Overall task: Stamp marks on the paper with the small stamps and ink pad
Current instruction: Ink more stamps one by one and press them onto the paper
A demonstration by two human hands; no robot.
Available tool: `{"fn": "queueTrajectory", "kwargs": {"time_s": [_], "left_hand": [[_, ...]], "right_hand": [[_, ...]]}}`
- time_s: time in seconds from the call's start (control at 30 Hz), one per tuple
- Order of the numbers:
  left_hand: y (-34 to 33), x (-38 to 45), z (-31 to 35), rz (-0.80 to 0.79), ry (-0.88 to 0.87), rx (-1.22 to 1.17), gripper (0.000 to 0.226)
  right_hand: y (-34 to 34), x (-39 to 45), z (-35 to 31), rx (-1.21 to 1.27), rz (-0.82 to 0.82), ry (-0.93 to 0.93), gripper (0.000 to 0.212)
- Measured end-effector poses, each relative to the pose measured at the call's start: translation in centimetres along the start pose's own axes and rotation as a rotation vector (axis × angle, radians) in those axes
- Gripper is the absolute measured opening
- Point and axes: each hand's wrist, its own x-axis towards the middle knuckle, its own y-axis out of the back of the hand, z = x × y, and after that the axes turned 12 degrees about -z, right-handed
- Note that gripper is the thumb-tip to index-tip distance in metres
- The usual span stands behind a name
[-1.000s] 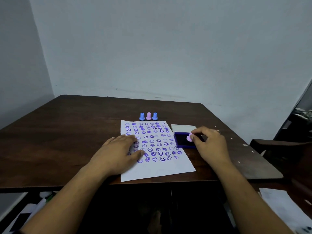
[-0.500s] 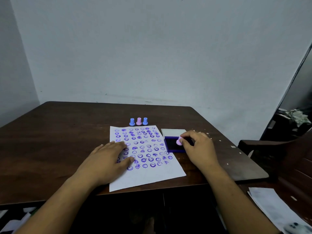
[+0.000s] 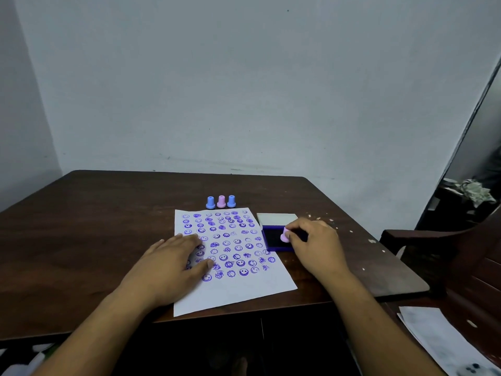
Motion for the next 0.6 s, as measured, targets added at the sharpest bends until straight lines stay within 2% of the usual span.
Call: {"fn": "queueTrajectory", "kwargs": {"time_s": [0.27,0.6], "left_hand": [[0.19,-0.04,0.1,-0.033,0.005,0.011,0.084],[0.17,-0.01,0.04,-0.04,0.002,0.012,0.086]], "right_hand": [[0.76,-0.25,-0.69,-0.027,-0.063,-0.067,0.036],[0.55,-0.36,-0.65,0.025,-0.061,-0.044,0.028]]}}
